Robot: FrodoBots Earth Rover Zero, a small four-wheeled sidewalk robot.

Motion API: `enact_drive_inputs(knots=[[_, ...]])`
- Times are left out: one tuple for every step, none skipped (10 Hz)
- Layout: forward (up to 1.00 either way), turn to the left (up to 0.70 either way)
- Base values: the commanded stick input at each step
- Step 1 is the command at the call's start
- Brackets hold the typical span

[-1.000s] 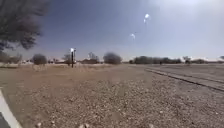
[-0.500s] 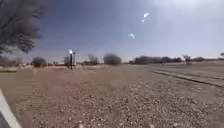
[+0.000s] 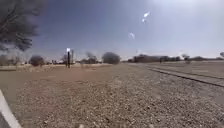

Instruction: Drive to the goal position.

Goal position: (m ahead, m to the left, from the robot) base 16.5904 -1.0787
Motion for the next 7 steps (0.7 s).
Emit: enact_drive_inputs(knots=[[0.70, 0.00], [0.70, 0.00], [0.70, 0.00], [0.70, 0.00], [0.70, 0.00], [0.70, 0.00], [0.70, 0.00]])
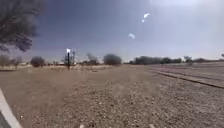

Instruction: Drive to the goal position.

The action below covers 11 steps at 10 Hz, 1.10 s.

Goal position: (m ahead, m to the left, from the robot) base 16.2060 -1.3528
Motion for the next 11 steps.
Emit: enact_drive_inputs(knots=[[0.70, 0.00], [0.70, 0.00], [0.70, 0.00], [0.70, 0.00], [0.70, 0.00], [0.70, 0.00], [0.70, 0.00], [0.70, 0.00], [0.70, 0.00], [0.70, 0.00], [0.70, 0.00]])
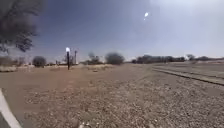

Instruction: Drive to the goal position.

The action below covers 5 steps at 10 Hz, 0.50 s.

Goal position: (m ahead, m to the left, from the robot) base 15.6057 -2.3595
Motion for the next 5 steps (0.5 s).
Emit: enact_drive_inputs(knots=[[0.70, 0.00], [0.70, 0.00], [0.70, 0.00], [0.70, 0.00], [0.70, 0.00]])
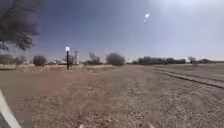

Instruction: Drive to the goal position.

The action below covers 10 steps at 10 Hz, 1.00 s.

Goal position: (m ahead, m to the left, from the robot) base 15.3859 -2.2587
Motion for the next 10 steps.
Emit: enact_drive_inputs(knots=[[0.70, 0.00], [0.70, 0.00], [0.70, 0.00], [0.70, 0.00], [0.70, 0.00], [0.70, 0.00], [0.70, 0.00], [0.70, 0.00], [0.70, 0.00], [0.70, -0.02]])
